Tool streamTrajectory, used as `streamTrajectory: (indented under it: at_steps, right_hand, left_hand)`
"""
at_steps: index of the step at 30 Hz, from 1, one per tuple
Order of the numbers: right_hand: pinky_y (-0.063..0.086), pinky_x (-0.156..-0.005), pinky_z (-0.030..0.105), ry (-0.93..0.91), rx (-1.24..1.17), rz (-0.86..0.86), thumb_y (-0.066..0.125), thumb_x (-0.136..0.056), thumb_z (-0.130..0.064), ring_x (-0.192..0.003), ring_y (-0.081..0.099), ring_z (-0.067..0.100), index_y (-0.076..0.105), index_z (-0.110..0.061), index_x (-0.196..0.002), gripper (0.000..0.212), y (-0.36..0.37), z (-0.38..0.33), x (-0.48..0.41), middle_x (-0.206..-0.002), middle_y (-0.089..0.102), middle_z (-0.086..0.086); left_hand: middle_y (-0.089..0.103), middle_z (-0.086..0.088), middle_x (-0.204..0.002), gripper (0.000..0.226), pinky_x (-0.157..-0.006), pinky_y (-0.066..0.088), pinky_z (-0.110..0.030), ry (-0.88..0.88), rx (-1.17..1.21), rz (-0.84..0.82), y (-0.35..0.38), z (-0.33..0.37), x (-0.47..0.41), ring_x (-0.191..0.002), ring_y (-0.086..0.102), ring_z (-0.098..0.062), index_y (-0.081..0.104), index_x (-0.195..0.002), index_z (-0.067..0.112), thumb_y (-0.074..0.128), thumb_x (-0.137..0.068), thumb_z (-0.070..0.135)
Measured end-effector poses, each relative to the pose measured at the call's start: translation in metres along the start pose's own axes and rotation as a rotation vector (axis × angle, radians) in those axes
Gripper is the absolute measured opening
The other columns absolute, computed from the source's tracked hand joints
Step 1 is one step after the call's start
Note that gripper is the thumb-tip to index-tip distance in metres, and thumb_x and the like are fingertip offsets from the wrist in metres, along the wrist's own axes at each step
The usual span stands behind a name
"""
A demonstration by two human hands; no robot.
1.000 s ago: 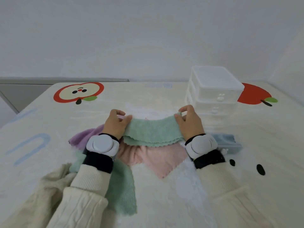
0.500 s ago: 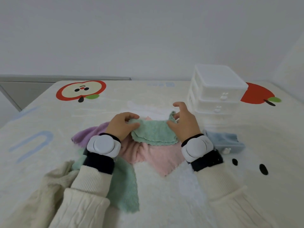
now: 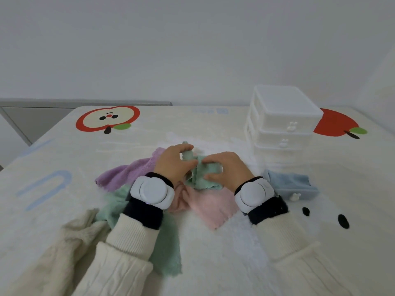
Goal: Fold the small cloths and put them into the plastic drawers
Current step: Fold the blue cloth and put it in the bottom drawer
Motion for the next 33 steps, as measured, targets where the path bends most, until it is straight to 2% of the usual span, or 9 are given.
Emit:
streamTrajectory:
  at_steps: [2,6,9,14,18,21,23,27,33]
  right_hand:
    - [0.048,-0.093,0.037,0.013,0.013,-0.008,0.071,-0.073,-0.032,-0.109,0.058,0.02,0.066,-0.031,-0.112,0.039,0.003,-0.001,-0.002,-0.109,0.069,-0.007]
    - [0.044,-0.087,0.023,0.081,-0.256,0.075,0.055,-0.083,-0.003,-0.098,0.054,0.011,0.062,-0.019,-0.116,0.037,-0.007,0.002,-0.002,-0.113,0.057,-0.004]
    - [0.05,-0.09,0.032,0.201,-0.407,0.234,0.045,-0.085,0.005,-0.098,0.062,0.02,0.058,-0.019,-0.111,0.037,-0.016,0.018,-0.001,-0.115,0.056,0.003]
    - [0.055,-0.084,0.048,0.343,-0.401,0.139,0.051,-0.09,-0.018,-0.086,0.068,0.034,0.05,-0.015,-0.112,0.022,-0.009,0.028,-0.002,-0.094,0.065,0.013]
    - [0.054,-0.084,0.043,0.317,-0.359,0.109,0.054,-0.091,-0.029,-0.084,0.064,0.028,0.049,-0.015,-0.118,0.031,-0.006,0.02,0.0,-0.093,0.062,0.007]
    - [0.055,-0.084,0.044,0.331,-0.466,0.12,0.049,-0.092,-0.019,-0.085,0.064,0.03,0.051,-0.017,-0.115,0.023,-0.005,0.021,-0.002,-0.099,0.062,0.011]
    - [0.055,-0.08,0.043,0.359,-0.659,0.125,0.044,-0.091,-0.007,-0.076,0.064,0.027,0.051,-0.013,-0.113,0.024,-0.005,0.022,-0.003,-0.093,0.064,0.013]
    - [0.056,-0.071,0.032,0.336,-1.034,0.08,0.043,-0.089,0.006,-0.069,0.066,0.023,0.051,-0.008,-0.115,0.031,-0.013,0.012,0.0,-0.084,0.067,0.013]
    - [0.048,-0.083,0.029,0.157,-0.685,0.27,0.049,-0.085,0.005,-0.094,0.056,0.017,0.054,-0.011,-0.12,0.039,-0.052,0.018,0.008,-0.107,0.059,0.004]
  left_hand:
    - [0.055,-0.005,-0.13,0.052,-0.098,0.049,-0.042,0.018,-0.037,-0.027,0.007,0.008,0.001,-0.11,0.06,-0.027,0.053,-0.129,0.023,0.067,-0.079,0.021]
    - [0.052,-0.006,-0.131,0.06,-0.096,0.049,-0.038,0.074,-0.036,-0.064,0.026,0.029,0.007,-0.107,0.059,-0.024,0.04,-0.136,0.023,0.065,-0.081,0.02]
    - [0.049,-0.007,-0.136,0.059,-0.097,0.048,-0.039,0.069,-0.076,-0.121,0.043,0.032,0.011,-0.109,0.059,-0.027,0.03,-0.142,0.021,0.056,-0.09,0.027]
    - [0.053,-0.006,-0.134,0.041,-0.072,0.054,-0.027,0.01,-0.002,-0.093,0.043,0.026,0.01,-0.074,0.064,-0.023,0.041,-0.137,0.016,0.041,-0.096,0.012]
    - [0.064,-0.003,-0.117,0.03,-0.085,0.043,-0.024,0.105,-0.271,-0.023,0.036,0.031,0.012,-0.102,0.061,-0.02,0.063,-0.115,0.016,0.056,-0.088,0.025]
    - [0.057,-0.003,-0.119,0.061,-0.096,0.043,-0.035,0.103,-0.437,-0.164,0.046,0.03,0.02,-0.113,0.05,-0.023,0.057,-0.122,0.02,0.07,-0.072,0.052]
    - [0.047,0.0,-0.127,0.08,-0.101,0.039,-0.038,0.084,-0.523,-0.118,0.051,0.029,0.022,-0.119,0.041,-0.023,0.044,-0.134,0.024,0.071,-0.067,0.058]
    - [0.046,-0.005,-0.132,0.064,-0.098,0.041,-0.04,0.141,-0.411,0.081,0.048,0.029,0.018,-0.121,0.046,-0.028,0.035,-0.139,0.023,0.06,-0.081,0.022]
    - [0.054,0.0,-0.104,0.05,-0.083,0.041,-0.021,0.106,0.113,0.228,0.027,0.053,0.019,-0.095,0.054,-0.016,0.048,-0.13,0.019,0.047,-0.084,0.0]
Point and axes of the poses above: each hand's wrist, its own x-axis away from the middle knuckle, its own y-axis out of the palm, z = x × y, the point moved 4 cm from there along -x, towards the middle knuckle
